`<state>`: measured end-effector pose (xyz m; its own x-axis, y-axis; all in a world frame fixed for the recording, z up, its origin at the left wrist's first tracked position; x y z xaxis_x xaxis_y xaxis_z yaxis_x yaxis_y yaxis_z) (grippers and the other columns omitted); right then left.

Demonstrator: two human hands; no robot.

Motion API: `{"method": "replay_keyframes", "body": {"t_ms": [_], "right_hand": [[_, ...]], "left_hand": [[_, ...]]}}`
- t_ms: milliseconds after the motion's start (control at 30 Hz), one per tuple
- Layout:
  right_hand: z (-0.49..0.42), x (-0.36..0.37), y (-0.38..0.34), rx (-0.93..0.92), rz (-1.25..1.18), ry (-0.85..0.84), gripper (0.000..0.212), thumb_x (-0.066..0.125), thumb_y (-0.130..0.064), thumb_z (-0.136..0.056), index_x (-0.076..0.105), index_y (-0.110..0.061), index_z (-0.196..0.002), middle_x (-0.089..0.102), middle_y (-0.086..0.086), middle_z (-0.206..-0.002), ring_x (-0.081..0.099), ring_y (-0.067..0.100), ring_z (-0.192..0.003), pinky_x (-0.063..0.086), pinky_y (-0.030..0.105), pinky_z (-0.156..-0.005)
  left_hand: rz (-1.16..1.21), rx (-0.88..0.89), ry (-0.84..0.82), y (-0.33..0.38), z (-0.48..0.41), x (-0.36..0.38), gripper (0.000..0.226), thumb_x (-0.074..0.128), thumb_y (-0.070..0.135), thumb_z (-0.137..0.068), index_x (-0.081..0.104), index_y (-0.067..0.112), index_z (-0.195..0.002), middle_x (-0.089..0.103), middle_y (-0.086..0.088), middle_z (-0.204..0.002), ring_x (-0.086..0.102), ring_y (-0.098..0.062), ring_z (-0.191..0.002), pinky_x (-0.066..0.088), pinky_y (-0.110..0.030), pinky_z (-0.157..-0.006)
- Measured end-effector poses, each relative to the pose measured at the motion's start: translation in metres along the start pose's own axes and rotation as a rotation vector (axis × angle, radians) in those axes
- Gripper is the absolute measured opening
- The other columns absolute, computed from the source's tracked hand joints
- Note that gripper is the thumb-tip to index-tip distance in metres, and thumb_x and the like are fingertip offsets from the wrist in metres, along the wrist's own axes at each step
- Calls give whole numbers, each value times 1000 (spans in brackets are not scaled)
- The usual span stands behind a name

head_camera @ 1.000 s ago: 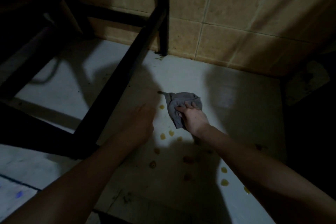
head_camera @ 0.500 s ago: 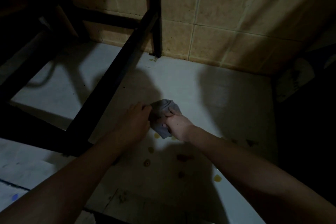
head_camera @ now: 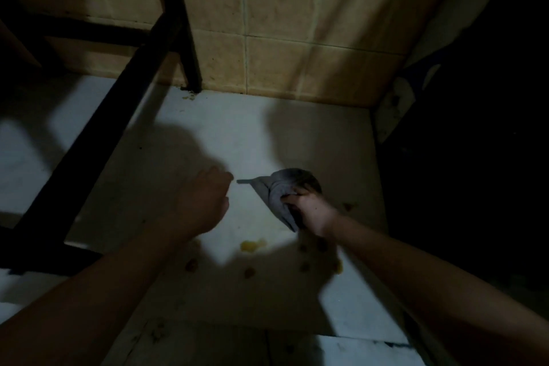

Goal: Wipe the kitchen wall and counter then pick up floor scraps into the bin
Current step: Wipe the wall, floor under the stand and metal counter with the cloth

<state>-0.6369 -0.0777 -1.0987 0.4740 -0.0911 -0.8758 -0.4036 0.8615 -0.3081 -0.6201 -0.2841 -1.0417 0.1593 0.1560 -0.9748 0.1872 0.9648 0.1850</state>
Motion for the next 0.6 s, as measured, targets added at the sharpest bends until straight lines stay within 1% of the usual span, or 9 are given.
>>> {"method": "replay_keyframes", "body": {"t_ms": [33,100,167,267,367,400,467,533,600], "right_hand": [[7,0,10,30,-53,36,46,47,-13,-96,42,-19,-140,23,12,-154,26,33,-138,23,40,-115],[22,1,32,106,-38,68,43,46,-12,-96,46,-20,-138,27,9,-153,27,32,-138,23,41,-115],[39,5,54,189,-93,90,44,45,-10,-95,46,-19,-138,29,8,-153,27,30,-139,19,39,-116],[60,11,71,242,-162,151,43,41,-7,-96,44,-14,-139,29,11,-153,26,29,-141,16,37,-117],[75,20,78,296,-210,151,42,39,-8,-98,42,-12,-140,29,13,-153,26,28,-141,15,33,-117],[79,22,77,300,-216,159,41,38,-9,-99,42,-12,-140,29,12,-153,27,28,-140,16,32,-117],[86,27,72,304,-226,189,39,35,-13,-101,44,-14,-139,31,11,-152,28,29,-140,15,30,-115],[91,34,67,300,-213,200,39,35,-15,-101,43,-17,-139,29,10,-153,24,28,-141,13,31,-116],[94,42,62,321,-192,148,43,38,-12,-99,39,-20,-142,22,10,-156,17,30,-144,13,36,-118]], "left_hand": [[-35,36,-1,8,-1,-1,43,57,22,-88,49,12,-129,52,-14,-127,51,-32,-115,42,-45,-98],[-59,87,-17,22,-3,-3,42,53,24,-90,47,14,-130,49,-11,-129,48,-30,-118,40,-44,-100],[-67,115,-38,34,-6,-5,42,51,23,-92,45,14,-132,46,-10,-132,46,-28,-120,39,-43,-100],[-146,151,-38,42,-11,-5,43,51,22,-92,44,15,-133,43,-11,-137,47,-28,-118,40,-40,-99],[-221,183,-39,37,-11,-2,43,53,19,-90,45,13,-132,39,-13,-141,45,-31,-120,41,-41,-97],[-234,193,-35,34,-9,-1,43,55,18,-88,48,12,-130,42,-14,-139,46,-33,-118,42,-43,-95],[-243,199,-31,26,-2,1,39,63,15,-82,56,8,-120,50,-18,-128,52,-37,-107,46,-46,-88],[-258,200,-54,20,6,5,38,73,9,-71,62,4,-107,59,-22,-110,59,-40,-91,51,-47,-77],[-304,198,-80,15,14,10,41,82,5,-54,66,1,-92,63,-24,-90,61,-39,-71,53,-44,-63]]}}
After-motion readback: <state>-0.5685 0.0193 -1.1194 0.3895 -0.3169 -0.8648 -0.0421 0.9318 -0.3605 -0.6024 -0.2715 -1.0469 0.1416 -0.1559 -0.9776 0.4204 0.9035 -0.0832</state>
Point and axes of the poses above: each hand's wrist, its own z-axis away from the middle knuckle, its own x-axis out of the palm, y = z × x, the point moved 5 cm from there along -z, towards the middle knuckle
